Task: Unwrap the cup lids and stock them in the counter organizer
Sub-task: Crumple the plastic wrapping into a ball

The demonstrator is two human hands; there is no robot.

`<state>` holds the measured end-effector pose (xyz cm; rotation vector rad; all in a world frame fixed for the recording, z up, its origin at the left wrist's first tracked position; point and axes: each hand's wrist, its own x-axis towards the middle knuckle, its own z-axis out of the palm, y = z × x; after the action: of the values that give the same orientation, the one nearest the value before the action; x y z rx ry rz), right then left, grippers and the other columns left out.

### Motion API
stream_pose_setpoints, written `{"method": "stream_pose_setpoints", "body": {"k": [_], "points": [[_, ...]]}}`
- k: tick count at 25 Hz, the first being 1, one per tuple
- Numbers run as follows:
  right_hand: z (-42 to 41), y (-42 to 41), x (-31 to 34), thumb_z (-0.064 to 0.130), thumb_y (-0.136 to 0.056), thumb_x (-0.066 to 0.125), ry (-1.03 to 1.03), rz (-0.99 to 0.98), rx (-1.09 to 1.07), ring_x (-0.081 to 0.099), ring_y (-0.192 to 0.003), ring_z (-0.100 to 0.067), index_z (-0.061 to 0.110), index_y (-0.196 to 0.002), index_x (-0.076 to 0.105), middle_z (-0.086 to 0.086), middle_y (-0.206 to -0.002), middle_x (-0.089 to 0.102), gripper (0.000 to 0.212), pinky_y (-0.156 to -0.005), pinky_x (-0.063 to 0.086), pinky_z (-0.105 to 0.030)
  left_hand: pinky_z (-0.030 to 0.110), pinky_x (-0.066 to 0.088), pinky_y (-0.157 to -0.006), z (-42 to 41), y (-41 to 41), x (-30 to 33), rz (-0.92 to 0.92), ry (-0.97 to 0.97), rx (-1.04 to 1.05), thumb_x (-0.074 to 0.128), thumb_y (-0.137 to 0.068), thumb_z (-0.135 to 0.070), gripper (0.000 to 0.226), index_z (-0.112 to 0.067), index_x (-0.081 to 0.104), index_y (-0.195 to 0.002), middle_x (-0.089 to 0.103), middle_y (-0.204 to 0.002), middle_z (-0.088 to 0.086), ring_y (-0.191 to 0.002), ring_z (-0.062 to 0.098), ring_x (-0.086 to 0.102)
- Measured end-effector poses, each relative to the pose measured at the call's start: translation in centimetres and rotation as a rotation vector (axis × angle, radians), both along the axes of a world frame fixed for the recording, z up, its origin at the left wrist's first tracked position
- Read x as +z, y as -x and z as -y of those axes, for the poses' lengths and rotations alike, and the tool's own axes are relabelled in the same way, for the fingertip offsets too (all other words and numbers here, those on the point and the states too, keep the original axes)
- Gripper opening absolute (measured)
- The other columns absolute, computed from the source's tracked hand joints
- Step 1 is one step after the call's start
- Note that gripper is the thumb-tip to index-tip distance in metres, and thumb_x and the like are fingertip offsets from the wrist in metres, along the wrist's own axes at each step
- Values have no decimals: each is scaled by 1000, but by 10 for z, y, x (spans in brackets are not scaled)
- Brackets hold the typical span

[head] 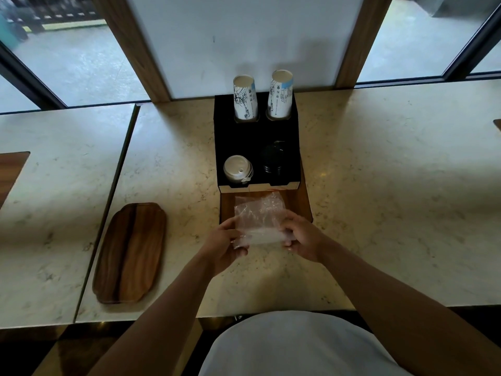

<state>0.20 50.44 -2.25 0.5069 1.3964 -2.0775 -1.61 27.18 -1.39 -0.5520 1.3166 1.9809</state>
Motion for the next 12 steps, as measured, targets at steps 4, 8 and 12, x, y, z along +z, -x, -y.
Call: {"method": "stream_pose_setpoints", "body": {"k": [4,8,12], "points": [[-1,-5,3,-1,-96,37,251,46,-77,43,-48,-13,23,-91,74,-1,-60,37,44,-46,33,-27,24,57,-49,-2,-4,-2,212,-155,131,35,-95,10,51,-9,58,-137,60,-66,9,-55,14,61],[-1,-6,7,0,-96,42,379,92,-167,48,-43,-9,20,-83,76,1,-64,54,42,-42,36,-24,26,59,-49,-2,-5,-1,367,-360,236,32,-93,7,50,-1,46,-141,63,-73,19,-51,17,63],[0,-7,7,0,-88,50,463,127,-267,49,-43,-8,14,-92,62,0,-65,49,18,-41,40,-24,31,63,-59,-3,-4,2,329,-386,152,30,-82,14,55,3,50,-132,69,-91,30,-73,29,73]]}}
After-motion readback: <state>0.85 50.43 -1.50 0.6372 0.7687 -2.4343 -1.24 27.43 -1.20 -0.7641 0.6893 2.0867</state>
